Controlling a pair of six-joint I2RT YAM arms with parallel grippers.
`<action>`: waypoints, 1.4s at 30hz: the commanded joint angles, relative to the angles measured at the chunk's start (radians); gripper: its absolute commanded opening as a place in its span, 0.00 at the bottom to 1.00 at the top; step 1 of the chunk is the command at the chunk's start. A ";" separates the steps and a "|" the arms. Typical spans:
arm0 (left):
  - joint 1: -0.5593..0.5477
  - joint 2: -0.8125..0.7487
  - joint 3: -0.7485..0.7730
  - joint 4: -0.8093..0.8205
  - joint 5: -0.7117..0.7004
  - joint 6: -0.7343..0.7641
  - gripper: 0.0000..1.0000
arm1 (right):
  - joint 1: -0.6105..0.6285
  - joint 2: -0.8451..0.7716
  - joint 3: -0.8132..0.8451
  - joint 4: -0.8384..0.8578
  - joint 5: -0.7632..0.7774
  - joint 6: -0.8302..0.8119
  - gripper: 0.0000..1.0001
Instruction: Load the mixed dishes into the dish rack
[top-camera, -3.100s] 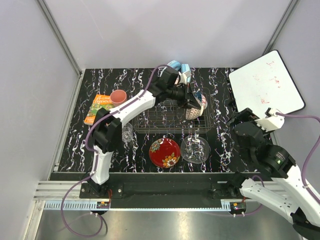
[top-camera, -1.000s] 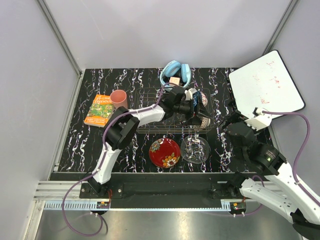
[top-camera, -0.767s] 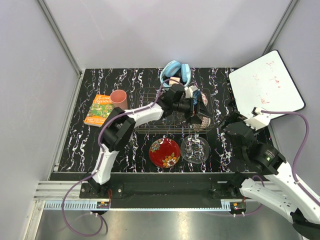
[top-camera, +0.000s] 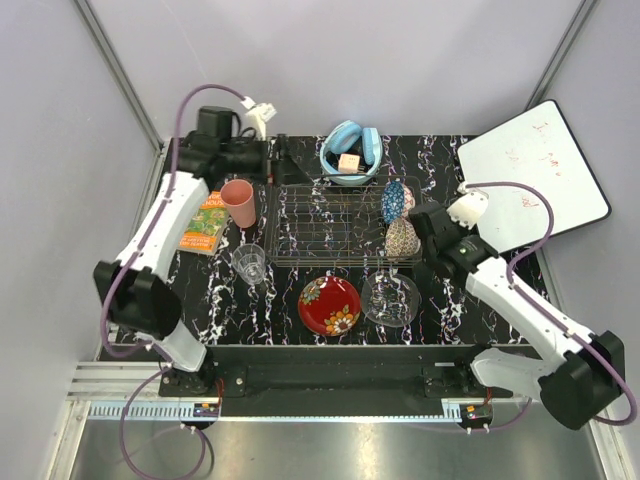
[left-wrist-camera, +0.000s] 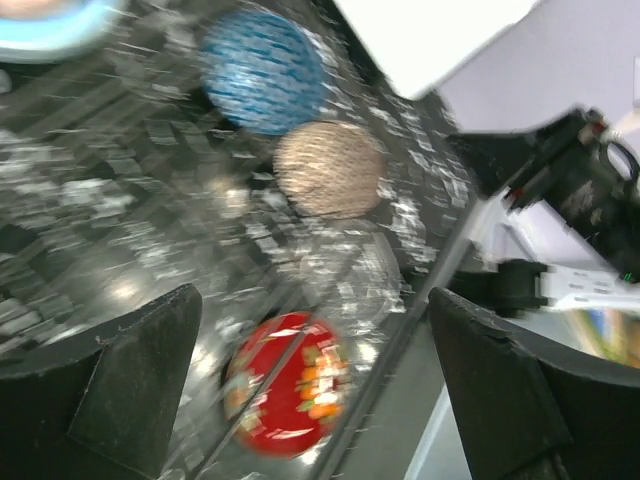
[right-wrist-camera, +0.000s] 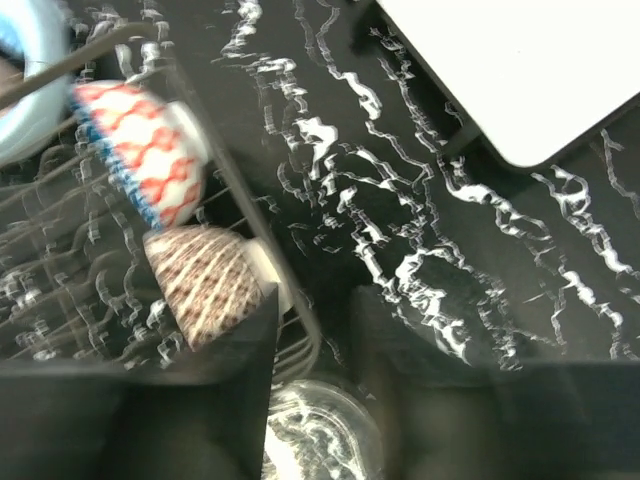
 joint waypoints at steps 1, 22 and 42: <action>0.068 -0.134 -0.094 -0.108 -0.063 0.197 0.99 | -0.060 0.042 0.015 0.124 -0.100 -0.010 0.28; 0.094 -0.215 -0.259 -0.102 -0.186 0.247 0.99 | -0.060 0.218 0.010 0.205 -0.276 -0.010 0.29; 0.094 -0.212 -0.328 -0.038 -0.211 0.273 0.99 | -0.058 0.206 -0.016 0.251 -0.407 -0.027 0.30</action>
